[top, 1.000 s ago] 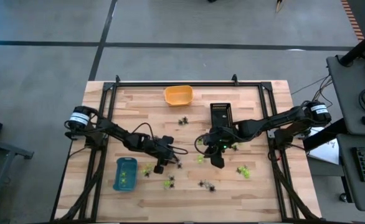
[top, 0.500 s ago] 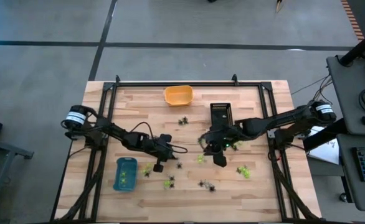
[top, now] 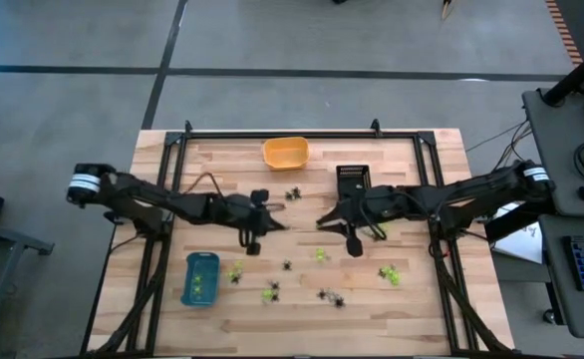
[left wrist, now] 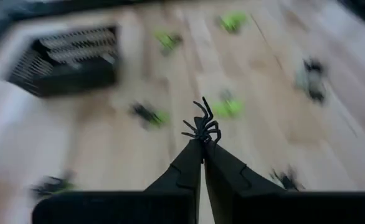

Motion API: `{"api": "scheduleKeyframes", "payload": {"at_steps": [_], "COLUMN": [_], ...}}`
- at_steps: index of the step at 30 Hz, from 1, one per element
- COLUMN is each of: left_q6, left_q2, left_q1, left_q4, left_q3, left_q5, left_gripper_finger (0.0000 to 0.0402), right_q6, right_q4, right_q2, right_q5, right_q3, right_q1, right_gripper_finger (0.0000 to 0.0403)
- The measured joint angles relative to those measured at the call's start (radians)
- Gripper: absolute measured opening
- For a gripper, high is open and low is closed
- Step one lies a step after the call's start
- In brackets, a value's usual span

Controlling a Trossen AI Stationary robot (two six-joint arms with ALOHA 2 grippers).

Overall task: Sort Halloween decoration
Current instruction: Put the black spider toy into the yellow bin

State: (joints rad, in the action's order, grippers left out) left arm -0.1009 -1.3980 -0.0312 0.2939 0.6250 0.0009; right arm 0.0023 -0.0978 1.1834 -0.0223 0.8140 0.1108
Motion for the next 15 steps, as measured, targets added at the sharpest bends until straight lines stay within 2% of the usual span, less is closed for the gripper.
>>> {"api": "scheduleKeyframes", "payload": {"at_steps": [7,11,15], "left_q6": [0.051,0.108,0.154], "left_q2": [0.103,0.087,0.024], "left_q1": [0.172,0.300,0.415], "left_q4": [0.032,0.044,0.042], "left_q3": [0.000,0.018,0.074], "left_q5": [-0.001,0.008,0.067], "left_gripper_finger": [0.0000,0.0000,0.0000], "right_q6": [-0.015,-0.003,-0.006], "right_q4": [-0.069,-0.066,-0.064], "right_q2": [0.011,0.010,0.010], "right_q5": [0.000,0.000,-0.001], "right_q3": [-0.033,-0.036,-0.037], "right_q1": [0.000,0.000,-0.002], "right_gripper_finger": [0.0072,0.0072,0.0072]}}
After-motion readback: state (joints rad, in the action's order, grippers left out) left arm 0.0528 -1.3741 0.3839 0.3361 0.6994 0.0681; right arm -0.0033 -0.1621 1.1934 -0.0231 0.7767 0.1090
